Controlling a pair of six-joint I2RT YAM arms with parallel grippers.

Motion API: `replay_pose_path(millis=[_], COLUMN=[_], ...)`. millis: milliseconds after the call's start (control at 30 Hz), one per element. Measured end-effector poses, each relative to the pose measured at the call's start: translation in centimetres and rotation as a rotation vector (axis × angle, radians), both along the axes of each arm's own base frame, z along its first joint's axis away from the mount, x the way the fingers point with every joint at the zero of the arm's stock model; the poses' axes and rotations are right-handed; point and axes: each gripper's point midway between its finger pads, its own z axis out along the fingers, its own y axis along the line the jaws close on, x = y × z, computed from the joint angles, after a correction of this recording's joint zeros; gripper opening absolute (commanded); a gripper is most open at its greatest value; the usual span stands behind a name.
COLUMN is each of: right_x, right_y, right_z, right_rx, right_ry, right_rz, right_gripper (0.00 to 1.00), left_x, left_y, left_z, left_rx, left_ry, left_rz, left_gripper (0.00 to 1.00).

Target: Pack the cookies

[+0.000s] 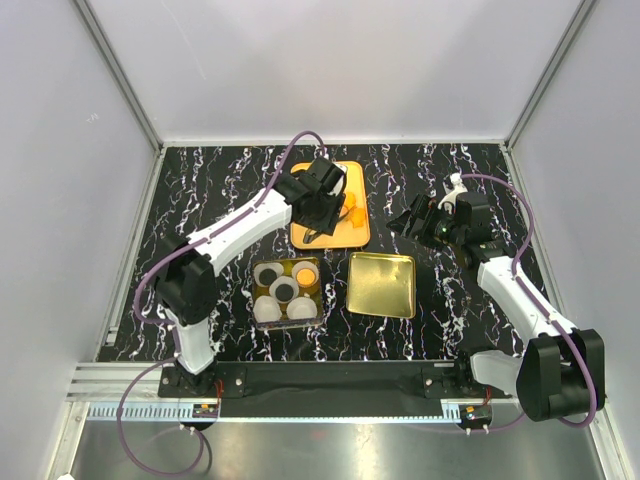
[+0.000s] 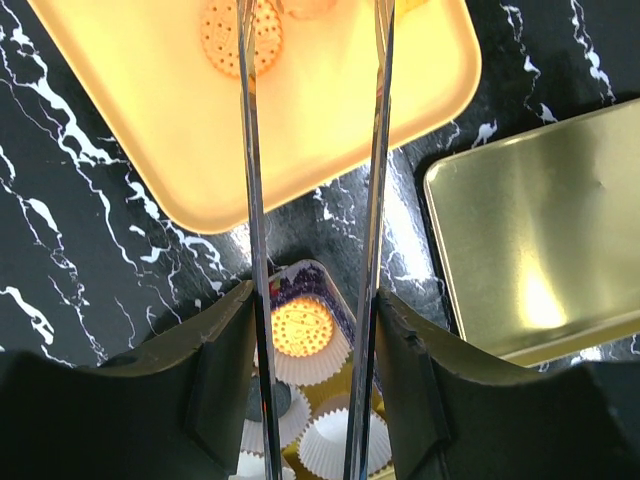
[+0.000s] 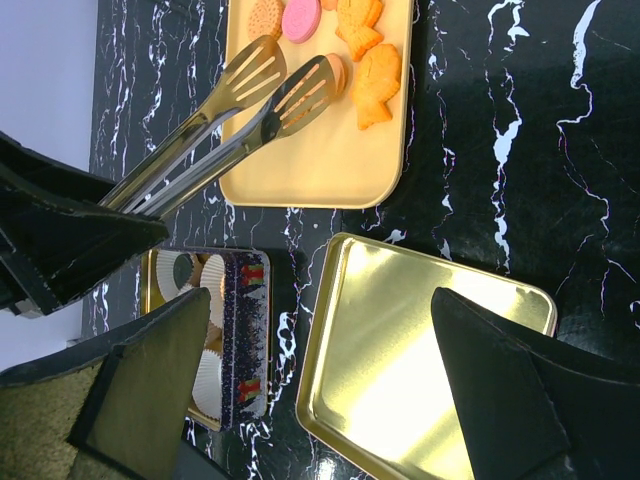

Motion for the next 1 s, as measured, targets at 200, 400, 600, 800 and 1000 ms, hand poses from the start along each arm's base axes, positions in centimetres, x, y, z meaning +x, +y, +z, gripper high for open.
replay_pose_path(millis=[200,400,600,800,1000], right_x=[0.0,0.0,0.0,0.0,0.0], right_y=[0.0,0.0,0.0,0.0,0.0], right_z=[0.0,0.0,0.1,0.1,0.1], right_rx=[0.0,0.0,0.0,0.0,0.0], right_ry=[0.0,0.0,-0.001,-0.001,-0.001], right_rz=[0.001,0.0,0.0,0.0,0.0], right_gripper=[1.0,1.0,1.0,0.99,1.0], left_x=[1.1,1.6,2.0,2.1,2.1], left_y=[-0.1,0.2,0.1,-0.2,-0.6], left_z=[-0.9,-1.8,-2.1,-2.2,-2.2], left_rx=[0.011,0.024,0.019,0.015,0.002], left_ry=[0.006,0.018,0.018,0.021,0.029], left_rz=[0.007,0.013,0.014,-0.003,-0.015], left_gripper=[0.51,0.51,0.5,0.5,0.49])
